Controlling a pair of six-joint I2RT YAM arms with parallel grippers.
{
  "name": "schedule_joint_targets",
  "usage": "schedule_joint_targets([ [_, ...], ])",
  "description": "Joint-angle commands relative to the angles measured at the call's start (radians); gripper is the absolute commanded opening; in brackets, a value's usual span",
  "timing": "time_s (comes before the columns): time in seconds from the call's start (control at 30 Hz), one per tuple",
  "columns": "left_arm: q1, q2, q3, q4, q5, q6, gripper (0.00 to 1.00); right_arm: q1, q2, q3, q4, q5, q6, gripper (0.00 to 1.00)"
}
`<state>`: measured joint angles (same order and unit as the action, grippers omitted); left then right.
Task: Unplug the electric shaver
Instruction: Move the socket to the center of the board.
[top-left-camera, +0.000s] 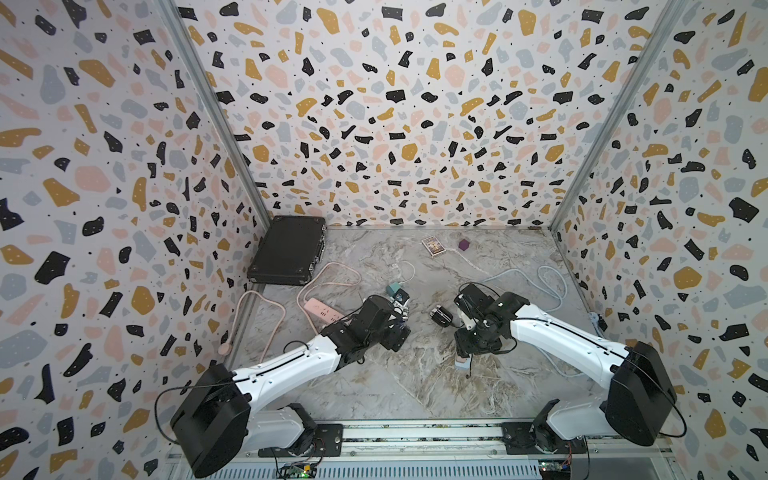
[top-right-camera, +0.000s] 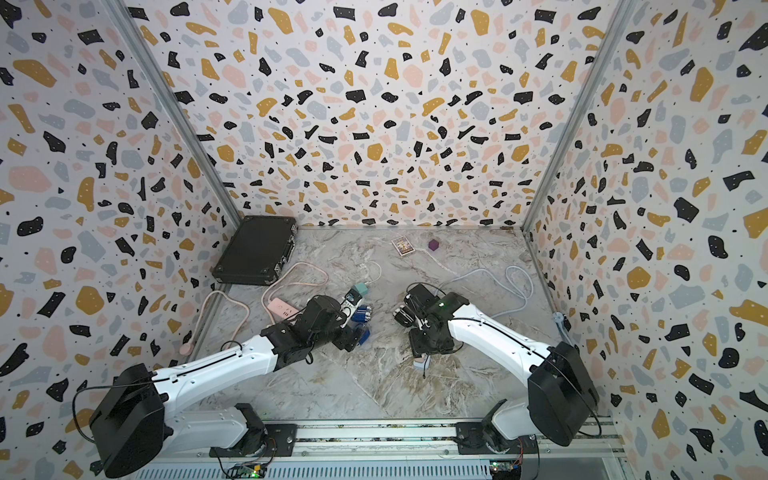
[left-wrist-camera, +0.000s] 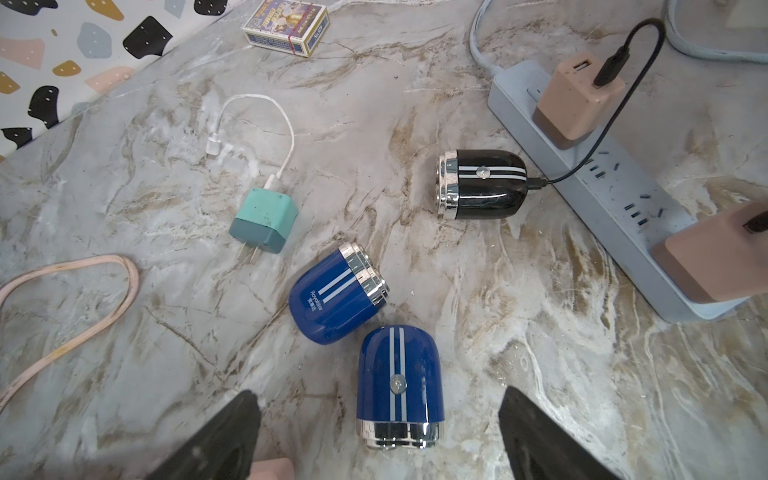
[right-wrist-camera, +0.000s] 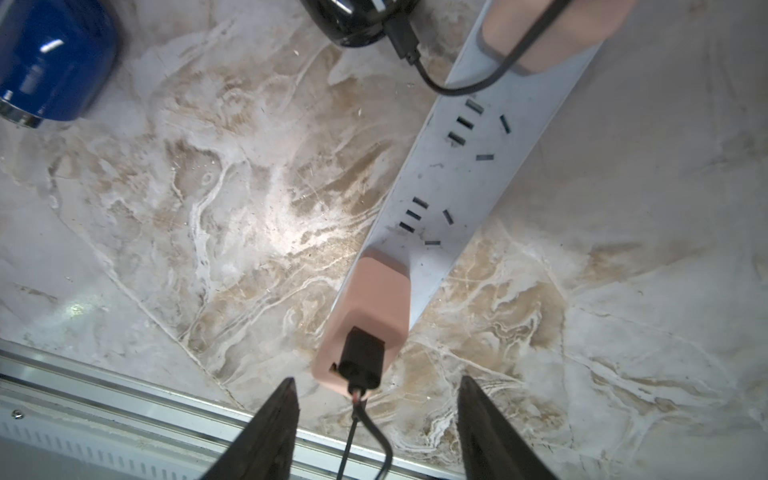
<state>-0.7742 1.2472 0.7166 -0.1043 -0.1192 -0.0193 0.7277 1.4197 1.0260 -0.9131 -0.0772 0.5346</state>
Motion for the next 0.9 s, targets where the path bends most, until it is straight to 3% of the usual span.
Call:
schedule_joint_targets([
  [0.0, 0.004, -0.021, -0.012, 0.018, -0.007, -0.004, 0.90, 0.007, 0.014, 0.036, -0.025, 0.012, -0.001, 0.62],
  [0.53, 0.008, -0.055, -0.045, 0.038, -0.009, 0.000, 0.92, 0.033, 0.145, 0.084, -0.001, 0.040, 0.018, 0.59],
  [0.8, 0.009, -0.054, -0.049, 0.046, -0.001, 0.000, 0.92, 0.038, 0.135, 0.054, -0.020, 0.073, 0.028, 0.52],
  [0.87, 0.010, -0.054, -0.051, 0.047, 0.000, -0.001, 0.92, 0.038, 0.130, 0.053, -0.031, 0.083, 0.030, 0.46],
])
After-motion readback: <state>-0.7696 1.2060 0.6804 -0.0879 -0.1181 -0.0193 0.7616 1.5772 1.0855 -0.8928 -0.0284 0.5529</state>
